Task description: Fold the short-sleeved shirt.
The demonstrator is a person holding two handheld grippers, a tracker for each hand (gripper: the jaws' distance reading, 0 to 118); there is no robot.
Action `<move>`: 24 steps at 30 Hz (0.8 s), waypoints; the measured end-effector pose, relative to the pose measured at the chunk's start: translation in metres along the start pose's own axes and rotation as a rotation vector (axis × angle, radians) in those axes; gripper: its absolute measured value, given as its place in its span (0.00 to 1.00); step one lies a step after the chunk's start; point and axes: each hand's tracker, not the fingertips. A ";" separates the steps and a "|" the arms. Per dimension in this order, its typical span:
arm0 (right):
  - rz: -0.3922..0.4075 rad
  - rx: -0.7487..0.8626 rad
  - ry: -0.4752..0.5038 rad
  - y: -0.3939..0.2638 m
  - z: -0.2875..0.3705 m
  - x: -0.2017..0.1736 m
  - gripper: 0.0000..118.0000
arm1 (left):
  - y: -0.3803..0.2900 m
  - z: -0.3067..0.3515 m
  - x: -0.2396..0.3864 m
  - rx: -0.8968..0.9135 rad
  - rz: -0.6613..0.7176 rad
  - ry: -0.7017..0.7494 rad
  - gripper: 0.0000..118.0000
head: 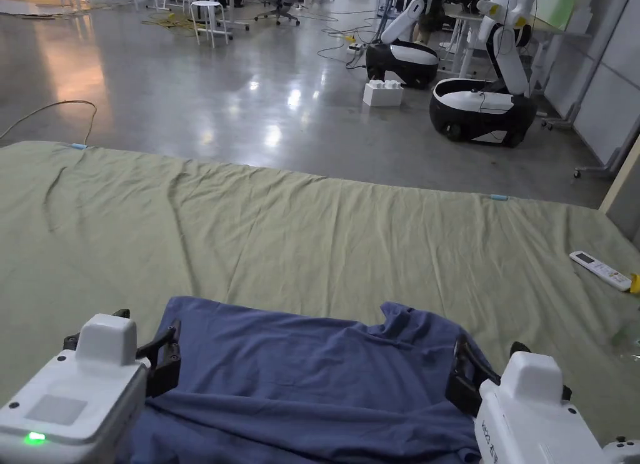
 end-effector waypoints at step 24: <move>0.069 0.096 0.020 -0.003 0.054 -0.011 0.01 | -0.042 0.007 -0.045 -0.349 0.151 0.037 0.02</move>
